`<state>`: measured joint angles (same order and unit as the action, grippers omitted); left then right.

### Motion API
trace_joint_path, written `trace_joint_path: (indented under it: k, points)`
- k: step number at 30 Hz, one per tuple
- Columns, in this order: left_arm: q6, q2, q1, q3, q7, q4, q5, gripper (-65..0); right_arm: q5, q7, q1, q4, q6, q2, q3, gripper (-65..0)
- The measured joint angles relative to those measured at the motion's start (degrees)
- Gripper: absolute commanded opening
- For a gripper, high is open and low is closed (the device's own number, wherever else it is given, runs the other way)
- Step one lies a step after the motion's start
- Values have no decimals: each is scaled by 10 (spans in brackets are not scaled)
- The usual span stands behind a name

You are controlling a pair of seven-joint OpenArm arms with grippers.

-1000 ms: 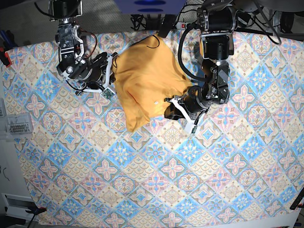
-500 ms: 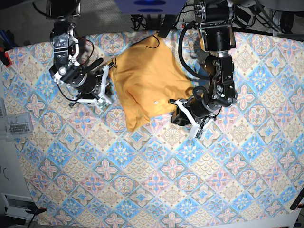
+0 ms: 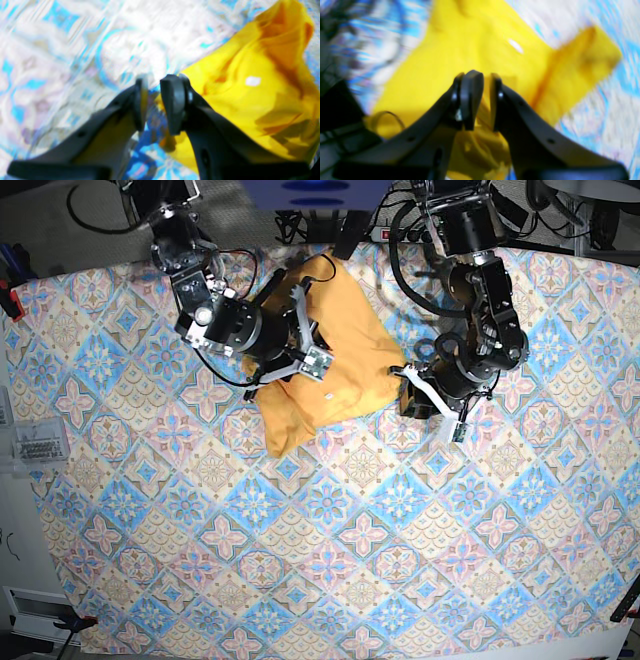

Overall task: Fold the T-shirt properly
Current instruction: 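Press the folded fabric down with the right gripper and release left gripper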

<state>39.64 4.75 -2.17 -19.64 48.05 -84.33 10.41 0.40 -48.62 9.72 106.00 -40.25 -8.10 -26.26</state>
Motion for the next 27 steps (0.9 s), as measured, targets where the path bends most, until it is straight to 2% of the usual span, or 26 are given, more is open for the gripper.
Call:
trace_joint_path:
  k: [6,10,13,17,22,27]
  points:
    - [0,0,-5,0,2,0,-1,-514,1,0,-16,-20,1,-1,-58,-552]
    - [0,0,-5,3,2,0,0,-514,-2,7,-43,-103,4,1,-95,-552]
    - [0,0,-5,3,2,0,0,-514,-1,35,-47,-146,2,4,-101,-552]
    - [1,2,-5,4,2,0,1,-514,-3,49,-73,-239,3,26,-103,-552]
    - [0,2,-5,2,2,0,0,-514,8,136,-99,-310,-1,28,-98,-552]
    - [0,2,-7,2,2,0,0,-514,21,166,-126,-357,-12,30,-98,-553]
